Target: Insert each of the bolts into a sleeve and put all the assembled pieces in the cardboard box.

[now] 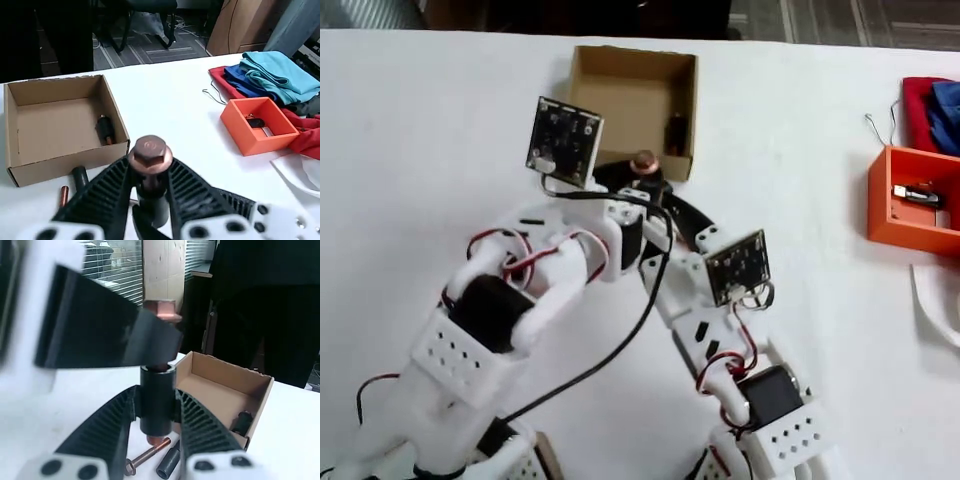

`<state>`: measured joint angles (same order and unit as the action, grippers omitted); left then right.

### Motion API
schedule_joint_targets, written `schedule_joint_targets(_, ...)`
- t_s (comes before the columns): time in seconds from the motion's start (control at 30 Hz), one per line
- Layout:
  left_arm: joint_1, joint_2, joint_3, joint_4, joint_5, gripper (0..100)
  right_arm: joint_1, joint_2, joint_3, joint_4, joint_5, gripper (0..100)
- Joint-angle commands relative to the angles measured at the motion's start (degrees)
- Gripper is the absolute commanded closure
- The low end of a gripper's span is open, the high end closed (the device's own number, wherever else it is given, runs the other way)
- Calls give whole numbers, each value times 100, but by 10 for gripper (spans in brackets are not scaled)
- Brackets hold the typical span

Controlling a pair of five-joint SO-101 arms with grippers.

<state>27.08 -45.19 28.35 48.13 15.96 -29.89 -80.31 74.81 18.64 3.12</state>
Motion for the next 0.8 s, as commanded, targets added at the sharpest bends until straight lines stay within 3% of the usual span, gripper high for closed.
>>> schedule_joint_targets(0.0, 62, -105, -92, 202, -53, 818, 31, -110, -88, -145, 53, 976)
schedule_joint_targets(0.07, 88, -97, -110, 440, -18, 705, 31, -110, -88, -136, 53, 976)
schedule_joint_targets(0.13, 105, -105, -110, 615, -9, 660, 31, -110, -88, -136, 53, 976)
schedule_joint_targets(0.6, 53, -114, -497, 668, -88, 695, 31, -119, -97, -154, 53, 976)
schedule_joint_targets(0.77, -325, -114, -497, 738, -387, 694, 31, -224, -97, -127, 53, 976)
